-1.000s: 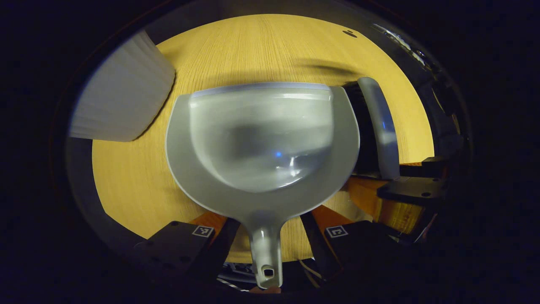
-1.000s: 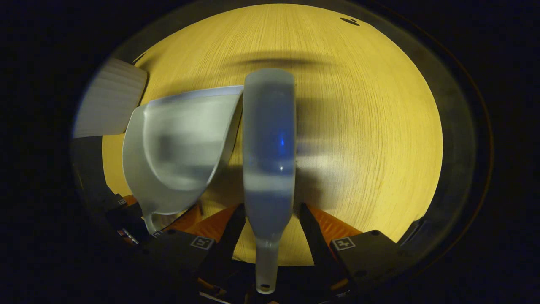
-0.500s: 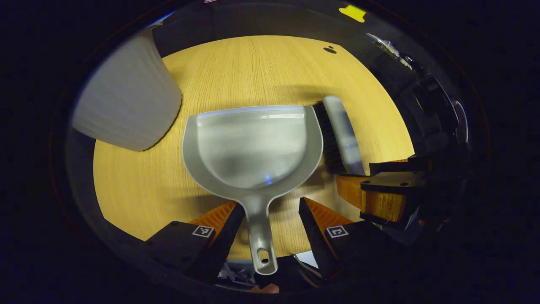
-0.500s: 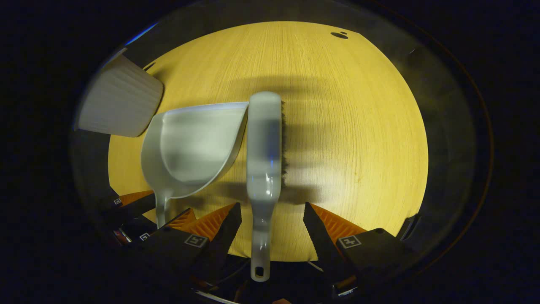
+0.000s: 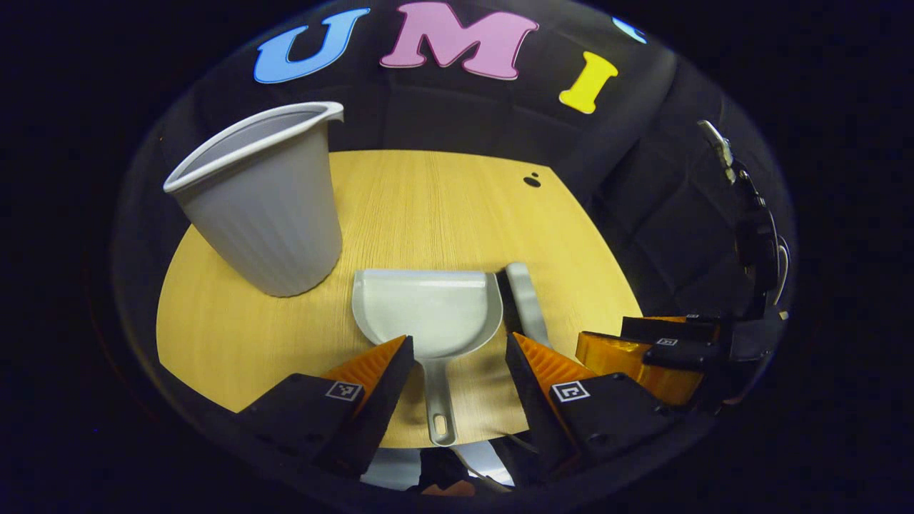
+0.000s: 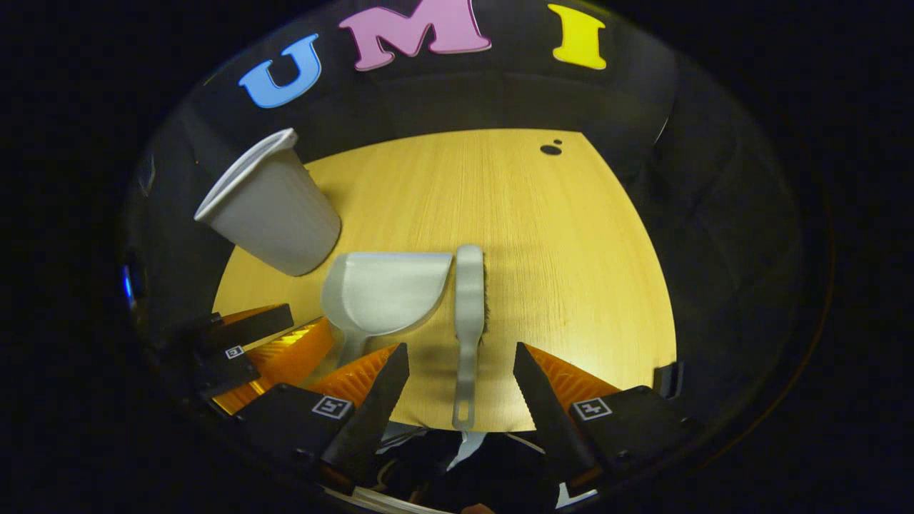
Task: Pick up the small broom and dustpan from the desktop, sweep the trash into the dustpan with the broom, and then empty the trash into the garbage bin.
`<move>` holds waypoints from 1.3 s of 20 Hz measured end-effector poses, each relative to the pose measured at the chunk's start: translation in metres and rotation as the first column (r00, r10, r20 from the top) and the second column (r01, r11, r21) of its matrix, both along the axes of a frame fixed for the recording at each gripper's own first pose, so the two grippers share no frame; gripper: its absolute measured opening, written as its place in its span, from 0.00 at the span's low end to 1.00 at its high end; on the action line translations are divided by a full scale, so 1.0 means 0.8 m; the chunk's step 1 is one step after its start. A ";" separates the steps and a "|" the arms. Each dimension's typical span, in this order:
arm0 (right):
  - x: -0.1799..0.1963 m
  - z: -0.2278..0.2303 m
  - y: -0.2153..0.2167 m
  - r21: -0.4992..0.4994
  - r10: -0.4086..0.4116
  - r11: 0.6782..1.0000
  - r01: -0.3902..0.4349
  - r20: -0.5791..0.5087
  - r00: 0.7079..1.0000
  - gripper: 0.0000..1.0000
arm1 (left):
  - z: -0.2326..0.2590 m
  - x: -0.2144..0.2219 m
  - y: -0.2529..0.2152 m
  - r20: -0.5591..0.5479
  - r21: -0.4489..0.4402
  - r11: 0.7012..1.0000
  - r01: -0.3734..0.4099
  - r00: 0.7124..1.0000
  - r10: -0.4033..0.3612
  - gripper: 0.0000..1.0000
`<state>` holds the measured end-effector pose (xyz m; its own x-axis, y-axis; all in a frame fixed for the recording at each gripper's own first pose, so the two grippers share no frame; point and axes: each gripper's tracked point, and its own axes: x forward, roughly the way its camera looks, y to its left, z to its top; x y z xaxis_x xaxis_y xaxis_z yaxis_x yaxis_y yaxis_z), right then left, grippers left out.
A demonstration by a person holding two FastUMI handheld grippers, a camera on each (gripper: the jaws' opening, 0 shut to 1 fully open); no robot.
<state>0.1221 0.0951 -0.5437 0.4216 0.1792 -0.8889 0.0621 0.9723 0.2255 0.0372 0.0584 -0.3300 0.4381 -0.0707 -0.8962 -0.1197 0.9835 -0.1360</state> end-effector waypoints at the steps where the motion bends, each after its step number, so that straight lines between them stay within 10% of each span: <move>1: 0.000 0.019 -0.001 -0.005 -0.003 1.000 0.003 0.053 0.999 0.96 | 0.018 0.001 0.003 0.055 0.008 1.000 0.005 0.998 -0.006 0.79; 4: 0.013 0.090 -0.006 0.002 -0.004 1.000 0.004 0.259 0.966 0.96 | 0.082 -0.005 0.007 0.225 0.073 0.997 -0.007 0.974 -0.010 0.79; 7: 0.040 0.175 -0.023 -0.020 0.029 1.000 -0.022 0.529 0.848 0.95 | 0.159 -0.029 0.005 0.416 0.128 0.987 -0.096 0.909 0.034 0.78; 14: 0.047 0.322 -0.059 -0.039 0.061 0.998 -0.054 0.857 0.512 0.95 | 0.353 -0.089 -0.021 0.800 0.302 0.874 -0.380 0.599 -0.016 0.76; 21: 0.041 0.373 -0.093 -0.041 0.017 0.997 0.062 0.939 0.343 0.95 | 0.344 -0.105 -0.013 0.835 0.304 0.864 -0.401 0.548 -0.040 0.76; 26: 0.049 0.391 -0.115 -0.094 0.049 0.986 0.137 0.953 0.300 0.92 | 0.369 -0.093 -0.020 0.873 0.285 0.870 -0.404 0.484 -0.061 0.76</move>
